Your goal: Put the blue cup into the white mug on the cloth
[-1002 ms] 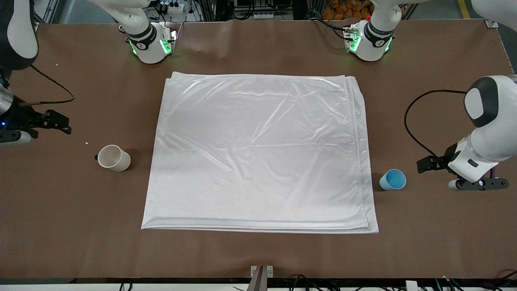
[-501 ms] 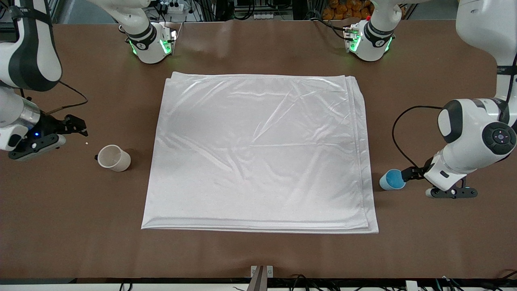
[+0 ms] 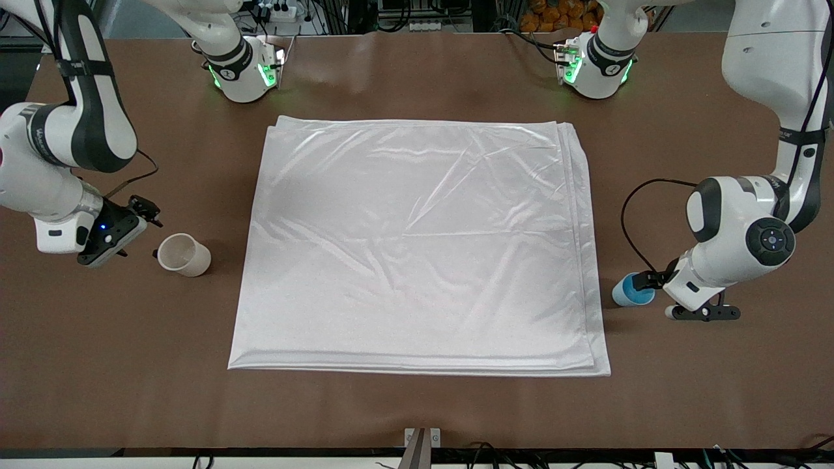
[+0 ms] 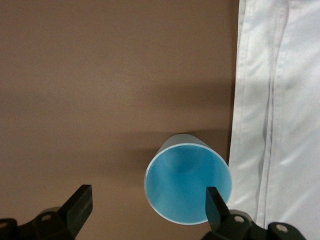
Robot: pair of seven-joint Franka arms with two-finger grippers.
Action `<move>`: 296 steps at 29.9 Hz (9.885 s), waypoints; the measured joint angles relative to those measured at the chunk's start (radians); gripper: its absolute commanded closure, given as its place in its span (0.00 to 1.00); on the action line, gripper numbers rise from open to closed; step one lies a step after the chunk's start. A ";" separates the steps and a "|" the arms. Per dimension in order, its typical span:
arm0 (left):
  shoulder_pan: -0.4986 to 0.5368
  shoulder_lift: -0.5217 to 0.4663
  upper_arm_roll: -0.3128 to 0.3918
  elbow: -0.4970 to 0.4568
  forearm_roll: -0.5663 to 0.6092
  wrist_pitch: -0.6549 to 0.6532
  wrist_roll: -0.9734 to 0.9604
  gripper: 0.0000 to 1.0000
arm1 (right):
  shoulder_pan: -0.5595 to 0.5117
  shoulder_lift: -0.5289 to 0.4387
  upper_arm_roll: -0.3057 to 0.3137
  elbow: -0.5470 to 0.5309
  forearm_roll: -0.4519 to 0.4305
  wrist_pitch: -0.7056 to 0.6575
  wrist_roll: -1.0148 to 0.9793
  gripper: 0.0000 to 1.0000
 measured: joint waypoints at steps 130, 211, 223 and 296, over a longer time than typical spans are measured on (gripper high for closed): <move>-0.011 -0.157 -0.094 0.144 0.000 -0.207 0.001 1.00 | 0.279 0.209 0.238 0.063 0.035 0.180 -0.249 1.00; -0.340 -0.084 -0.244 0.290 -0.039 -0.319 -0.663 1.00 | 0.545 0.214 0.222 0.234 -0.206 -0.066 0.408 0.00; -0.499 -0.030 -0.244 0.285 -0.039 -0.180 -0.806 1.00 | 0.417 -0.010 0.222 0.239 -0.135 -0.308 0.393 0.00; -0.664 0.186 -0.219 0.281 0.009 -0.061 -0.938 0.00 | -0.057 -0.209 0.227 0.513 -0.022 -0.659 0.963 0.00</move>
